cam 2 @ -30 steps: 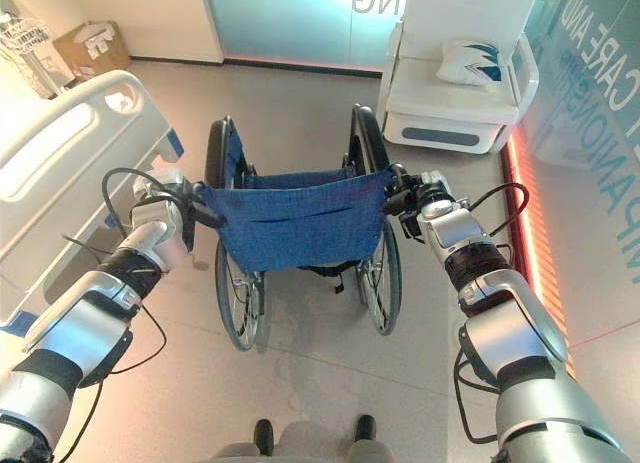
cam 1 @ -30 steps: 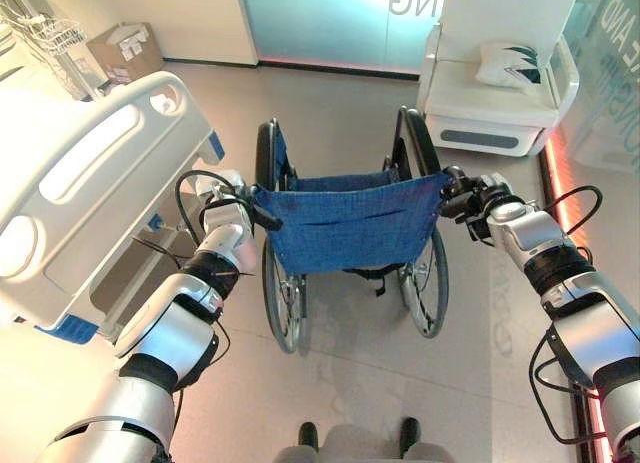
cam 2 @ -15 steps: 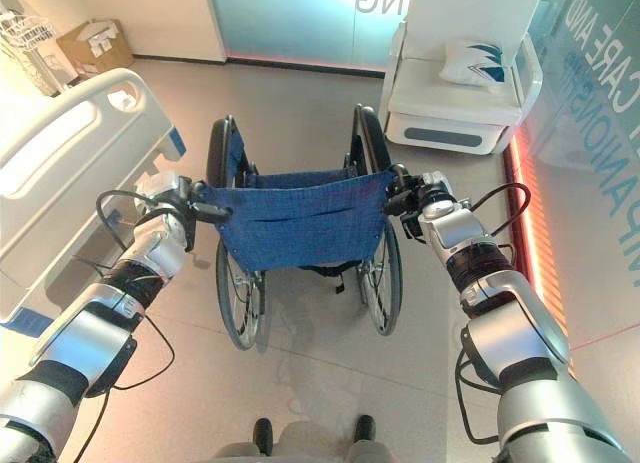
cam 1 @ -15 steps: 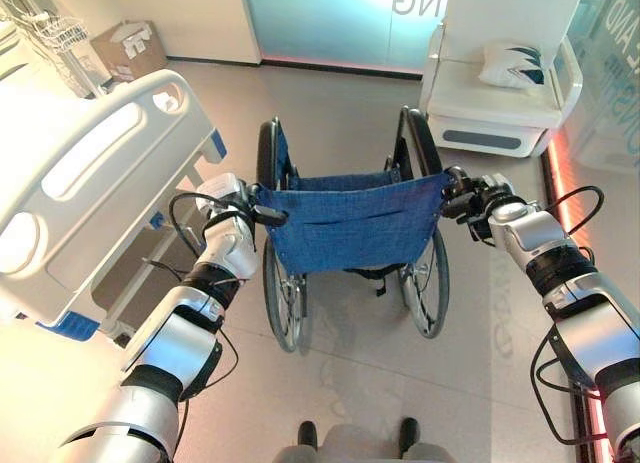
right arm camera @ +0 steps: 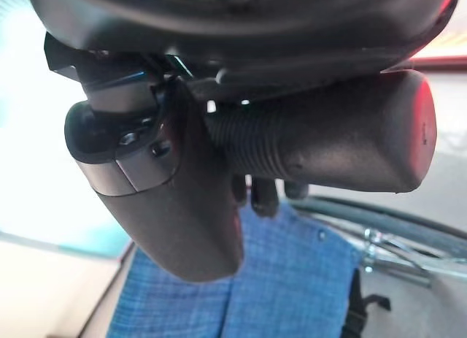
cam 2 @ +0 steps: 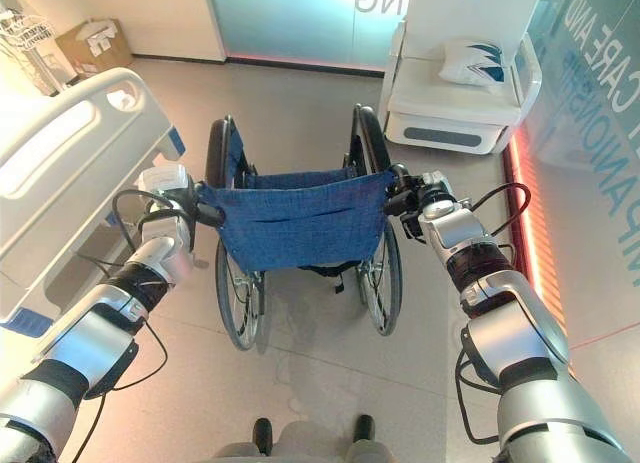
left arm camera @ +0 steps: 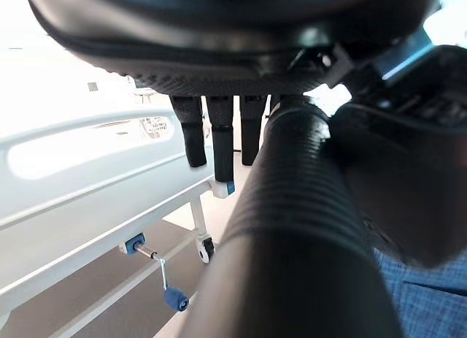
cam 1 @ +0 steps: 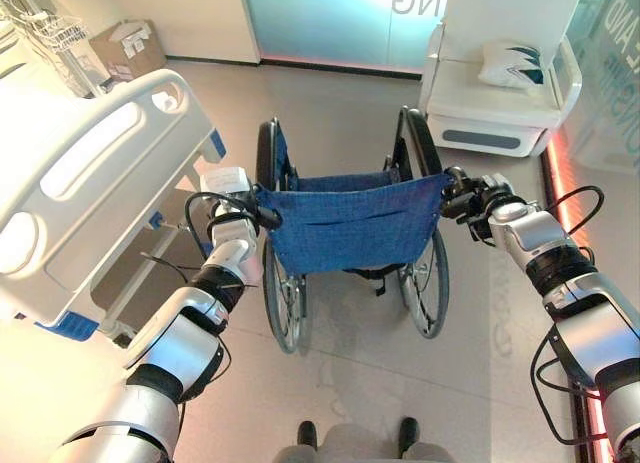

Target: Push the wheelchair next to the bed

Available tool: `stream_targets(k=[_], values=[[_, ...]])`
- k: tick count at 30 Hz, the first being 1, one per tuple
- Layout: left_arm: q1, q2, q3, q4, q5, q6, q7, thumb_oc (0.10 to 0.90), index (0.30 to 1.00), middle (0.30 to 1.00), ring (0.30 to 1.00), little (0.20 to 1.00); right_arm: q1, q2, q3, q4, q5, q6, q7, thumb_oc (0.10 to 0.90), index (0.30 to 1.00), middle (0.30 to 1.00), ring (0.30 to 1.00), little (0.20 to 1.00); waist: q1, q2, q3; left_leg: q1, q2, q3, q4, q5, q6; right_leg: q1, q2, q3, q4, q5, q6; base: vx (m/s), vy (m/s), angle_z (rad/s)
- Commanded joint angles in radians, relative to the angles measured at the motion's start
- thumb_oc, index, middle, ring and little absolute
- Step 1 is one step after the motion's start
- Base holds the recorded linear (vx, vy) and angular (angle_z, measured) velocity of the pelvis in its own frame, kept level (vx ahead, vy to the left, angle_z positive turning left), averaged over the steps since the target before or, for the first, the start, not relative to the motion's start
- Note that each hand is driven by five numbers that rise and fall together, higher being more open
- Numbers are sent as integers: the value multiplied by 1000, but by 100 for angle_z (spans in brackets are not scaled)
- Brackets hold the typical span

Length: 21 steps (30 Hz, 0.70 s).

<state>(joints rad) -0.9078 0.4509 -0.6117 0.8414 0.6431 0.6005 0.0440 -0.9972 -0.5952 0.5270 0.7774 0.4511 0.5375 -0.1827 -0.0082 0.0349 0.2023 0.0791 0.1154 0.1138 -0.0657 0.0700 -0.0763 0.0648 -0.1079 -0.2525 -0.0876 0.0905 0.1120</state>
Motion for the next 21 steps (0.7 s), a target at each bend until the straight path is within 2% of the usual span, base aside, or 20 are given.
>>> stream_targets(k=[1,8,16,19,21], values=[[233,21,-85,188,-144,-56,-38,400,300,300,300,300,-64,-101,-38,2,59,-117,-40,400,300,300,300,300,41,-72,56,-66,-23,0,79,-83,38,-38,-21,2,150,-141,-11,0,0,0],[275,26,-20,128,-287,-173,55,400,300,300,300,300,-10,-100,-70,-71,46,-168,-48,400,300,300,300,300,47,-68,55,-67,-28,-10,78,-82,37,-35,-21,2,148,-139,-13,0,0,0],[323,36,12,75,-356,-293,31,400,300,300,300,300,10,-105,-54,-119,-76,-188,-5,400,300,300,300,300,57,-54,53,-72,-38,-19,77,-82,40,-37,-24,0,149,-139,-14,4,41,0],[357,30,25,46,-464,-339,0,400,300,300,300,300,8,-114,-39,-139,-133,-184,18,400,300,300,300,300,61,-52,52,-72,-41,-19,84,-86,42,-37,-29,-1,152,-139,-13,15,79,-1],[376,25,36,37,-484,-357,2,400,300,300,300,300,15,-118,-38,-149,-146,-182,22,400,300,300,300,300,63,-50,51,-72,-43,-17,87,-89,43,-36,-32,-2,152,-139,-12,28,91,-4]])
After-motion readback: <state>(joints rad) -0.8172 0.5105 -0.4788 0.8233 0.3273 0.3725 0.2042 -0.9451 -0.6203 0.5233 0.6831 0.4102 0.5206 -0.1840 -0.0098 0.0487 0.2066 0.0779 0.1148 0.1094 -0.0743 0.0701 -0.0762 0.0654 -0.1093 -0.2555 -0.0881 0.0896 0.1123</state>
